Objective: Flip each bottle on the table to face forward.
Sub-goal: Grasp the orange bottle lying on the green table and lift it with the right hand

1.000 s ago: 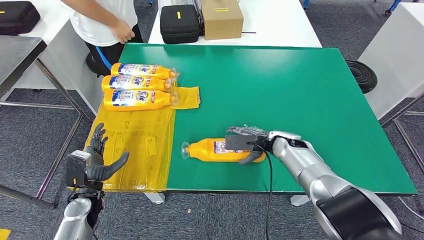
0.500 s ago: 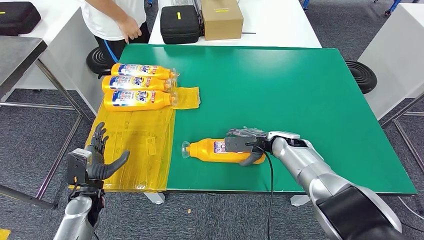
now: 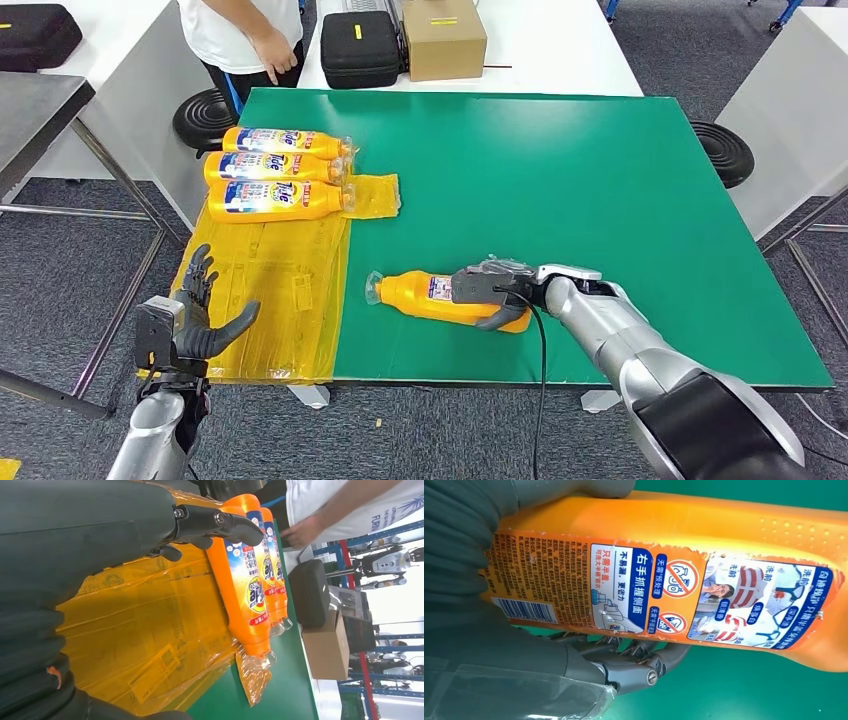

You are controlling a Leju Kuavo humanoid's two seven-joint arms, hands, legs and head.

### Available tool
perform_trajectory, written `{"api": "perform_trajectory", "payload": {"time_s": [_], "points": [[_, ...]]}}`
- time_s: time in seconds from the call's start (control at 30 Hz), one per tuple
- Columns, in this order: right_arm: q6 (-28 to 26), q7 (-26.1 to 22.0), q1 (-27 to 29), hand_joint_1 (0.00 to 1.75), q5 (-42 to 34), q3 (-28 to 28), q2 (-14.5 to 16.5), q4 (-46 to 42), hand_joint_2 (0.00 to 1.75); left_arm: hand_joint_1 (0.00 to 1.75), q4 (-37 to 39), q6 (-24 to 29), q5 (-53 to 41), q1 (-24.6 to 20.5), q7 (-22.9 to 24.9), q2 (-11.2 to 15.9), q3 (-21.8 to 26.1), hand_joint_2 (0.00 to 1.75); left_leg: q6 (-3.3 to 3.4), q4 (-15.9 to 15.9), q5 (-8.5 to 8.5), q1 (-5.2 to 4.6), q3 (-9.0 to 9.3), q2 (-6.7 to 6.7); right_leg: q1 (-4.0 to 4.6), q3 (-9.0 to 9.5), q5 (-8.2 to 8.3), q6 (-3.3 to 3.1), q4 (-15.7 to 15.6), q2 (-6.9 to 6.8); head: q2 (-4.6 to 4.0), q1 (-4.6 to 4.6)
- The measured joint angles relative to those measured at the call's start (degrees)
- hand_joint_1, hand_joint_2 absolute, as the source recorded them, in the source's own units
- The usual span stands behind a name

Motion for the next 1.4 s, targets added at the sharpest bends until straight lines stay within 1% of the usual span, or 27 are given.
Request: {"api": "perform_trajectory", "payload": {"time_s": [0.17,0.37,0.43,0.57,0.7,0.83,1.0,1.17,1.27,1.4], "points": [[-3.43,-0.59,0.38,1.75,-1.72,-0.10,-0.06,-0.08,1.75,0.00,0.00,-0.21,0.10,0.06,0.01,0.02,-0.05,1.75,0.00,0.00,0.00,0.00,0.00,0.00,0.00,0.01,0.00,0.00,0.00,0.00,0.00,0.00],[-8.41,-3.20,2.04,1.75,-4.62,-1.87,-0.55,-1.43,1.75,0.00,-0.05,-0.74,0.37,0.88,-0.15,0.04,-0.04,1.75,0.00,0.00,0.00,-0.01,-0.03,-0.01,0.00,0.01,0.00,0.00,0.00,0.00,0.00,0.00],[-11.36,-4.42,3.05,1.75,-6.39,-3.10,-0.63,-2.78,1.75,0.00,-0.32,-0.73,0.46,1.36,-0.17,0.04,-0.04,1.75,0.00,0.00,0.00,-0.01,-0.05,-0.01,0.00,0.01,0.00,0.00,0.00,0.00,0.00,0.01],[-19.09,-6.49,7.57,1.75,-10.48,-8.57,0.11,-10.44,1.75,0.00,-2.28,-0.66,0.66,3.11,-0.06,0.03,0.10,1.75,-0.02,0.00,-0.02,0.04,-0.07,-0.02,0.06,-0.02,-0.03,-0.01,0.01,-0.01,0.00,0.01],[-22.65,-6.80,13.76,1.75,-11.22,-14.52,1.78,-20.60,1.75,0.00,-4.76,-0.80,1.26,5.05,0.49,0.01,0.56,1.75,-0.06,-0.01,-0.06,0.09,-0.16,-0.03,0.11,-0.12,-0.05,-0.02,0.01,-0.02,0.00,-0.01],[-23.27,-7.93,18.52,1.75,-11.75,-18.45,3.24,-27.52,1.75,0.00,-6.30,-2.74,3.12,6.07,1.08,-0.05,0.91,1.75,-0.07,-0.02,-0.07,0.09,-0.22,-0.05,0.10,-0.17,-0.08,-0.04,0.00,-0.04,0.00,0.02],[-23.08,-8.73,23.13,1.75,-10.86,-21.71,5.75,-33.23,1.75,0.00,-6.96,-8.50,7.23,6.21,1.78,-0.43,1.11,1.75,-0.07,-0.02,-0.06,0.08,-0.21,-0.02,0.09,-0.19,-0.05,-0.03,0.00,-0.03,0.00,0.01],[-21.31,-10.15,24.11,1.75,-10.04,-21.79,8.55,-33.35,1.75,0.00,-6.97,-14.40,11.43,4.86,1.71,-1.07,0.01,1.75,-0.06,-0.02,-0.03,0.09,-0.21,-0.02,0.10,-0.19,-0.04,-0.03,0.00,-0.03,0.00,0.00],[-20.90,-10.88,24.09,1.75,-9.89,-21.73,9.85,-32.58,1.75,0.00,-6.96,-15.77,12.43,3.85,1.68,-1.32,-1.00,1.75,-0.06,-0.02,-0.03,0.09,-0.21,-0.01,0.10,-0.19,-0.04,-0.03,0.00,-0.02,0.00,0.00],[-19.04,-12.40,23.95,1.75,-10.14,-21.12,11.49,-30.27,1.75,0.00,-6.74,-17.69,13.29,2.52,1.64,-1.48,-2.86,1.75,-0.06,-0.02,-0.03,0.09,-0.22,-0.01,0.10,-0.19,-0.04,-0.03,0.00,-0.03,0.00,0.01]]}}
